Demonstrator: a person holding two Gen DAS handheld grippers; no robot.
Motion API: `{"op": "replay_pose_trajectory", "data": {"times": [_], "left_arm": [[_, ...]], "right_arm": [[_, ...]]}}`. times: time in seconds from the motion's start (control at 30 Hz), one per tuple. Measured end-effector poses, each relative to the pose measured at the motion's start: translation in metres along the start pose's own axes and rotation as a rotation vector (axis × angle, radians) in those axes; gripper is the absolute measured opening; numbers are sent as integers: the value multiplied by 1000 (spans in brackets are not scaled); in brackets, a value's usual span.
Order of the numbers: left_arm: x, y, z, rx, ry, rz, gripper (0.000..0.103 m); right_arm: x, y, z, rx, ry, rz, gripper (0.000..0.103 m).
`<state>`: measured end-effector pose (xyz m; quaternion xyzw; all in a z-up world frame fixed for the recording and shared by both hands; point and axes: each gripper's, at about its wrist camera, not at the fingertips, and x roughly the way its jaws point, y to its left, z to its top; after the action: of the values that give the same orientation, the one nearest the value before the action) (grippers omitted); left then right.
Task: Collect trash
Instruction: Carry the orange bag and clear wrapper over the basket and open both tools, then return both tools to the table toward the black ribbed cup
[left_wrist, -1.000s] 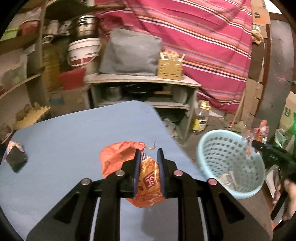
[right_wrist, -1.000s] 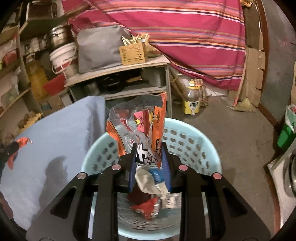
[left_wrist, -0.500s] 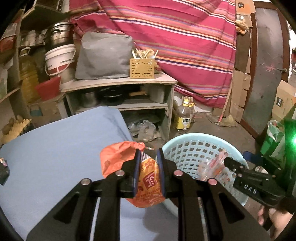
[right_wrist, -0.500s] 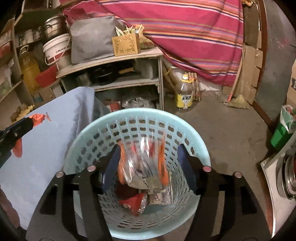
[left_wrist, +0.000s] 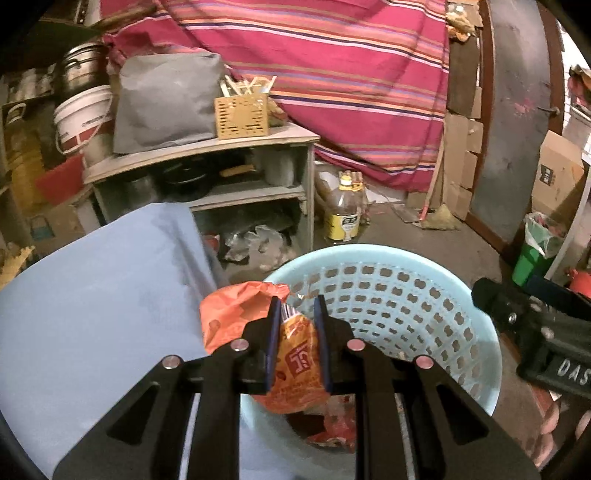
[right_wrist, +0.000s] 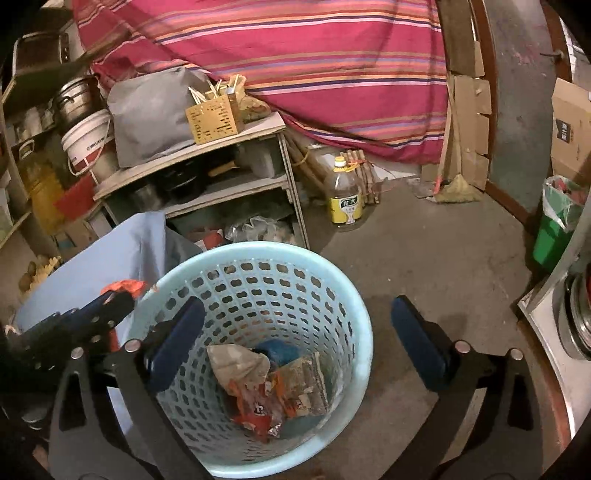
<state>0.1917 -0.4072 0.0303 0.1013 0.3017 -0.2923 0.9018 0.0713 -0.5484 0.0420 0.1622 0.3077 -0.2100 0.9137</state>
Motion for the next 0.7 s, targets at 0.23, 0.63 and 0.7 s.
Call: {"op": "replay_pose_trajectory", "data": {"times": [0.23, 0.63, 0.7], "left_arm": [[25, -10, 2, 13, 49, -48, 20], [22, 8, -5, 3, 63, -8, 76], [15, 18, -8, -2, 52, 8, 78]], "right_arm": [[3, -8, 2, 36, 12, -15, 99], [10, -5, 0, 18, 23, -43, 99], [11, 2, -1, 8, 23, -49, 98]]}}
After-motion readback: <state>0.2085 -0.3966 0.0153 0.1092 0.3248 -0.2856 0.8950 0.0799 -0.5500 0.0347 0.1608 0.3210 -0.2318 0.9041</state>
